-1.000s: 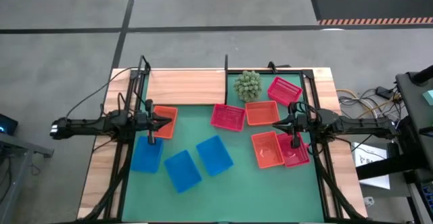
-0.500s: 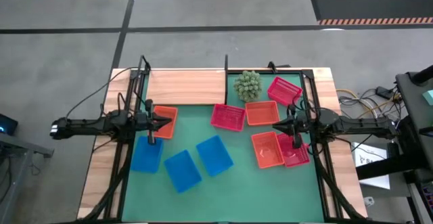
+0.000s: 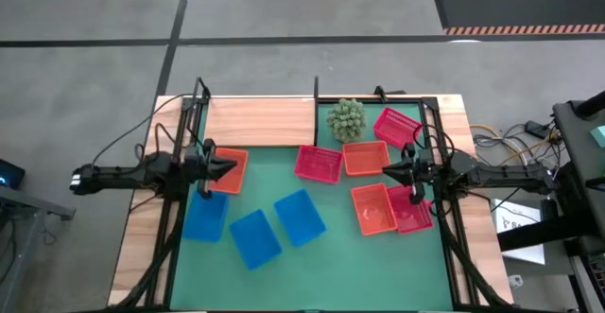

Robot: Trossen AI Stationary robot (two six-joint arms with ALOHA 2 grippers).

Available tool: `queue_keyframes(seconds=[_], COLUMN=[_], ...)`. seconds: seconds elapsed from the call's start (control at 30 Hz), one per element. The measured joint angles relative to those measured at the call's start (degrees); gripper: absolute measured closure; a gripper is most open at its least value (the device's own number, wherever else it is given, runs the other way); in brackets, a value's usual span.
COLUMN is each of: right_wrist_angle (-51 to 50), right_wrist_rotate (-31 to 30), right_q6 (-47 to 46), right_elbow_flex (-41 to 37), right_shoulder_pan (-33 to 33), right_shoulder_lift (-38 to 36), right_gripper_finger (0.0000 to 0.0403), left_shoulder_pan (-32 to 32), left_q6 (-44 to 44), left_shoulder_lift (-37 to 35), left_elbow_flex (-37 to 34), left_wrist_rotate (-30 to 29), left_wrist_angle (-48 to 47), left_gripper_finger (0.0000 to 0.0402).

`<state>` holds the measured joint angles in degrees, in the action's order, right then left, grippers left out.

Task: Stack baskets on shelf by color
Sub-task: Put the right blue bin on the shelf

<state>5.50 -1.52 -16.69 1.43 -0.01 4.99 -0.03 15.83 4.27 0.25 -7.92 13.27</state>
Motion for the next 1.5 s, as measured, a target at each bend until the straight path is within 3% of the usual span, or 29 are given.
queue_keyframes(seconds=[0.2, 0.27, 0.37, 0.57, 0.73, 0.93, 1.17, 1.5], right_wrist_angle=[1.5, 7.0, 18.2, 35.7, 37.5, 34.4, 22.2, -9.0], right_wrist_rotate=[-0.9, -2.5, 0.0, 2.0, 3.3, 4.5, 4.6, 4.5], right_q6=[2.5, 5.9, 10.3, 16.2, 17.2, 23.1, 26.3, 26.3], right_elbow_flex=[0.0, 0.0, 0.0, 0.3, 6.8, 18.3, 32.5, 52.7], right_shoulder_pan=[0.0, 0.0, 0.0, 0.3, 1.1, 4.8, 8.6, 11.9], right_shoulder_lift=[0.1, 0.7, 3.4, 14.3, 25.7, 38.5, 50.3, 63.1], right_gripper_finger=[0.0374, 0.0374, 0.0374, 0.0374, 0.0374, 0.0374, 0.0374, 0.0375], left_shoulder_pan=[0.0, 0.0, 0.0, 0.0, 0.0, 0.0, 0.0, 0.0], left_q6=[-3.1, -5.5, -7.7, -7.6, -7.5, -7.5, -7.5, -7.5], left_shoulder_lift=[0.1, 0.3, 0.6, 0.3, 0.3, 0.3, 0.5, 0.4], left_elbow_flex=[0.0, 0.0, 0.0, 0.0, 0.0, 0.0, 0.4, 0.4], left_wrist_rotate=[0.0, 0.0, 0.0, 0.1, -0.5, -1.3, -1.4, -1.5], left_wrist_angle=[9.4, 12.7, 17.8, 24.3, 26.8, 28.5, 28.3, 28.7], left_gripper_finger=[0.0402, 0.0402, 0.0402, 0.0402, 0.0402, 0.0402, 0.0402, 0.0402])
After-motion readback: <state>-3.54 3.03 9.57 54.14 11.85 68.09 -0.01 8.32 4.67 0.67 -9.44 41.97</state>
